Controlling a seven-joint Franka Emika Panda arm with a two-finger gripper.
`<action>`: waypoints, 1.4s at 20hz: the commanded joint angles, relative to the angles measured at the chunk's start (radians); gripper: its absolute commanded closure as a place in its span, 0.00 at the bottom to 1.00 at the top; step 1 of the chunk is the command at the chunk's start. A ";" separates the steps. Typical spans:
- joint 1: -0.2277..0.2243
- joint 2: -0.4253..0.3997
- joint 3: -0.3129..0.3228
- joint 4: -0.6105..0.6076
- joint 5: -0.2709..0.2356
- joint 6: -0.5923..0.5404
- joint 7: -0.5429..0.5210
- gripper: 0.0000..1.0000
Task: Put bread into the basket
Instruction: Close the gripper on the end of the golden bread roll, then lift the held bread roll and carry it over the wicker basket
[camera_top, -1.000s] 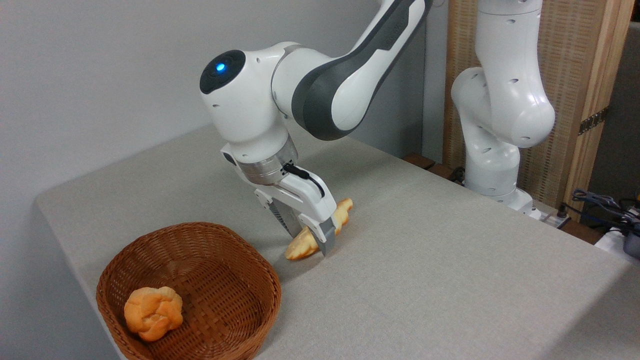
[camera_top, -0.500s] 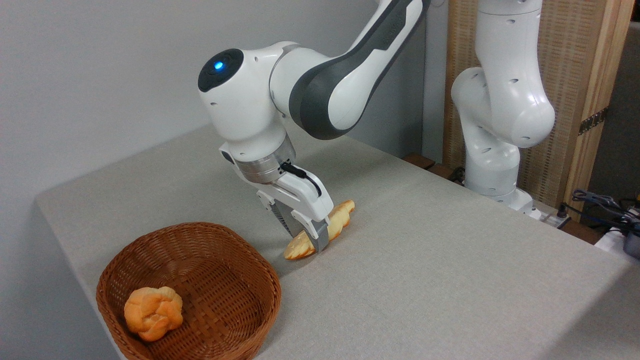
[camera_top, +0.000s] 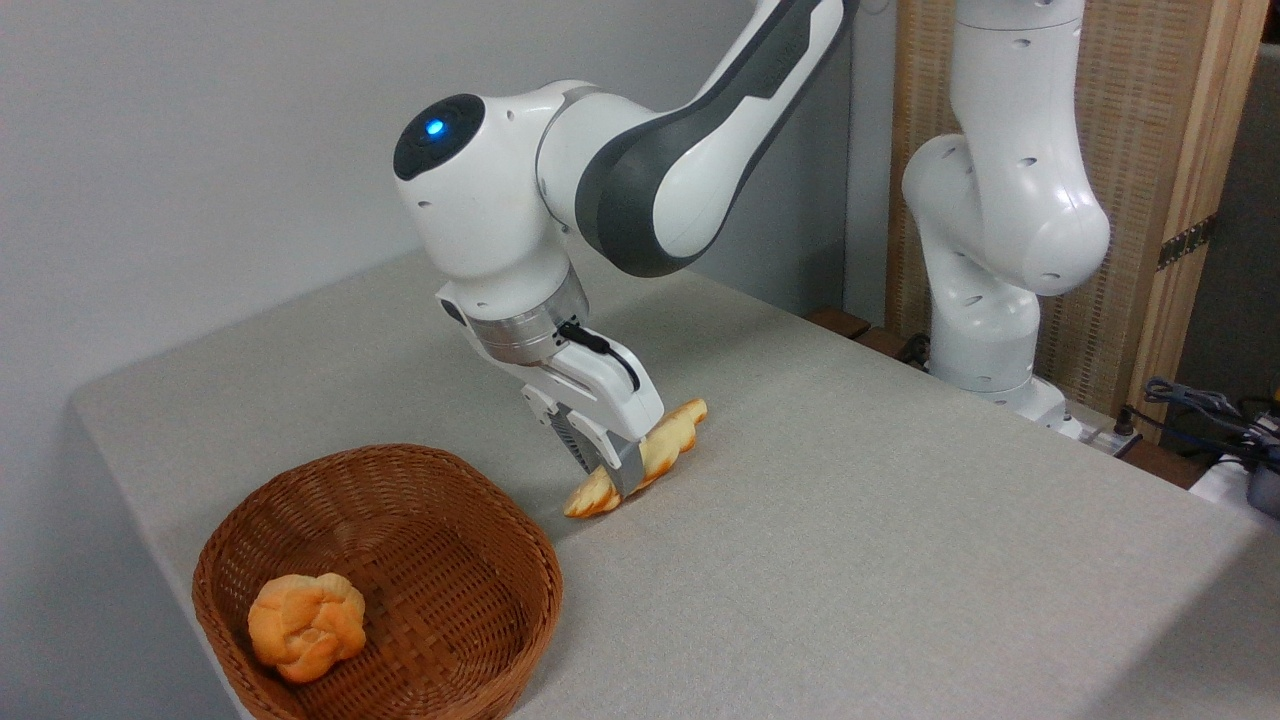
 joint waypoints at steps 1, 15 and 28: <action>-0.005 -0.004 0.003 0.003 -0.002 0.008 0.000 0.86; 0.010 -0.009 0.017 0.222 -0.006 -0.009 0.001 0.85; 0.011 0.028 0.088 0.310 -0.189 0.176 -0.015 0.73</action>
